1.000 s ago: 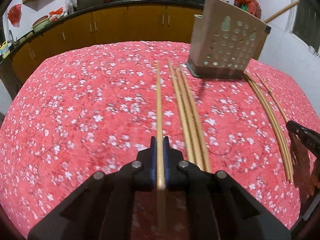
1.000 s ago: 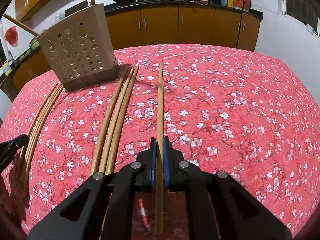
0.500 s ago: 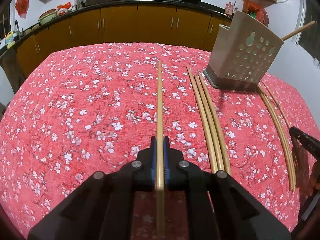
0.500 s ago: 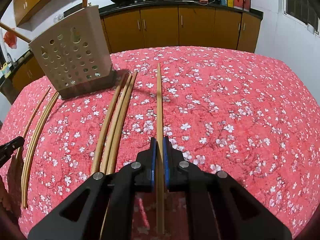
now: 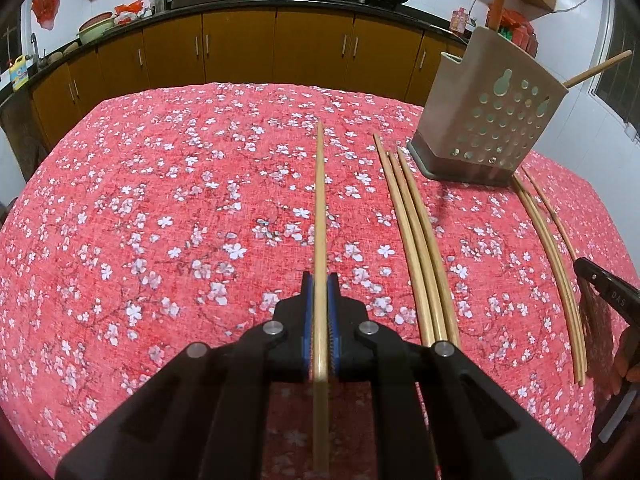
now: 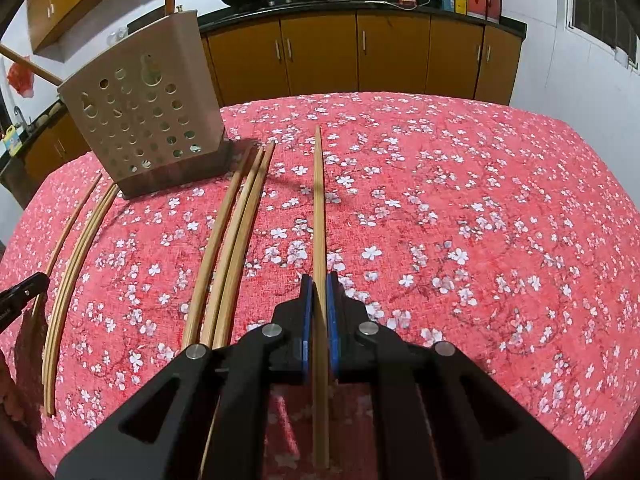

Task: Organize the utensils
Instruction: 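Lift both held chopsticks upright and carry them over the utensil holder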

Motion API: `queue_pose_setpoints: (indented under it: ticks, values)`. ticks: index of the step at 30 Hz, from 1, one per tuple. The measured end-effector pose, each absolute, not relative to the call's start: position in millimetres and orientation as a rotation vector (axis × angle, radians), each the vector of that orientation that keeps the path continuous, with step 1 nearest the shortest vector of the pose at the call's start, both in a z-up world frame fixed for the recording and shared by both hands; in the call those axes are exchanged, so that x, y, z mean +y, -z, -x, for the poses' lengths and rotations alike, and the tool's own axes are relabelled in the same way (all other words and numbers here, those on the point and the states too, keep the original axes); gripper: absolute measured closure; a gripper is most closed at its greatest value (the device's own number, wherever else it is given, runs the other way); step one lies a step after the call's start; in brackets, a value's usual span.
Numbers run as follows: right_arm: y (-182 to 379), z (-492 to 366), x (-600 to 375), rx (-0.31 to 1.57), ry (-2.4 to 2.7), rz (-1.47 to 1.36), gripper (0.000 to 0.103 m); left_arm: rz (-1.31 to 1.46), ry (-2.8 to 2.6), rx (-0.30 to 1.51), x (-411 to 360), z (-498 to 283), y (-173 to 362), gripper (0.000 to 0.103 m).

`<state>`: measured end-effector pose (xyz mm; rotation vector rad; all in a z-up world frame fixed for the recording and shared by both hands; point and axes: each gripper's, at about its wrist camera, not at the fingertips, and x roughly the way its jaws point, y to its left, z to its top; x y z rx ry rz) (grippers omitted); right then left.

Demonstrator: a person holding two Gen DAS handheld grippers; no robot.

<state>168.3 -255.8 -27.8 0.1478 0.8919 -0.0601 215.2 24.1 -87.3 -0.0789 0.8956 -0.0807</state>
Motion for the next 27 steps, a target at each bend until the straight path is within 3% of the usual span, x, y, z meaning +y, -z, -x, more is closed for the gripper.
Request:
queue_pose_setpoints:
  ticks: [27]
  values:
    - [16, -153, -255, 0.875, 0.042, -0.162, 0.095, 0.030, 0.108, 0.928, 19, -209, 81, 0.095]
